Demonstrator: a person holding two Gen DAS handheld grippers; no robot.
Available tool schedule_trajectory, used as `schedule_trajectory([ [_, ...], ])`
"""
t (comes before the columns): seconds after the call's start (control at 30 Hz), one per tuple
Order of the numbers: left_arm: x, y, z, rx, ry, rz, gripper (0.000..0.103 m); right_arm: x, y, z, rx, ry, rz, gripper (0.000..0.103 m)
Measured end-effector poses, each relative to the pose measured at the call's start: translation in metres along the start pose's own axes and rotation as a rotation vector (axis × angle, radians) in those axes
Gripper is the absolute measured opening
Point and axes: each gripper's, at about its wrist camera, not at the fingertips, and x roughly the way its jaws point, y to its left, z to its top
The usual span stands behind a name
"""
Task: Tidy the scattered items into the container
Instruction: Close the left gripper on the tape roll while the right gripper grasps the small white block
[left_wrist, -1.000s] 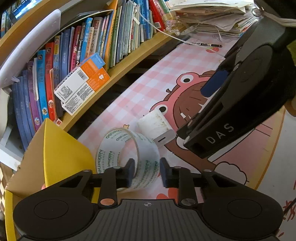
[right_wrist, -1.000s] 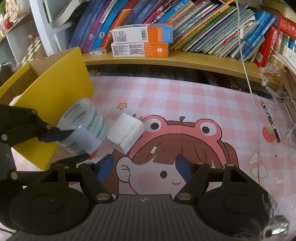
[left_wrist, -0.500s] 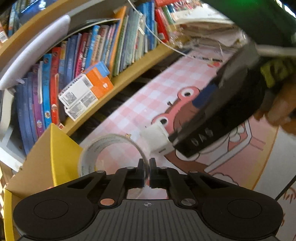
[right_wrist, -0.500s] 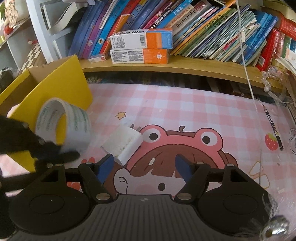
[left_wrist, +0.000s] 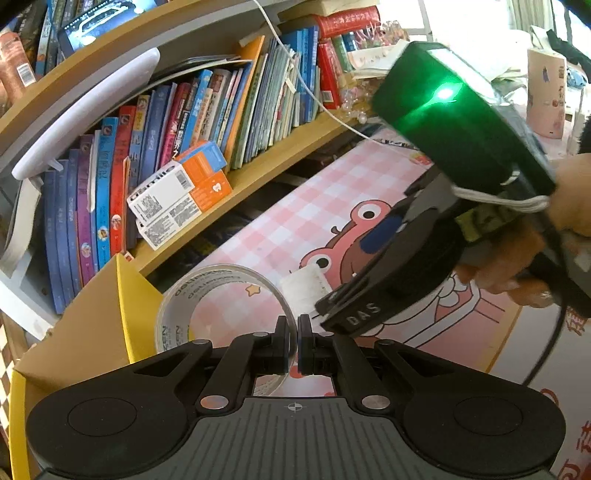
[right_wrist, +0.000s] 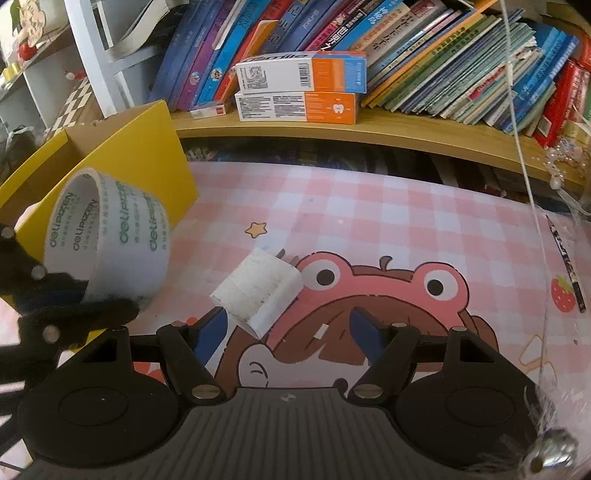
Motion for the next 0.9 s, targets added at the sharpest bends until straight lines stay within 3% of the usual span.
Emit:
schedule_trajectory([
  [0.2,-0.006,0.001,0.000,-0.013,-0.006,-0.003,0.003,0.006,0.002,0.004,-0.032,-0.002,0.018,0.072],
  [0.53,-0.012,0.006,0.000,-0.037,-0.016,-0.006,0.003,0.018,0.005,0.007,-0.184,-0.028,0.164,0.072],
  [0.9,-0.017,0.011,0.001,-0.061,-0.022,-0.009,0.003,0.031,0.001,0.013,-0.187,-0.023,0.162,0.072],
])
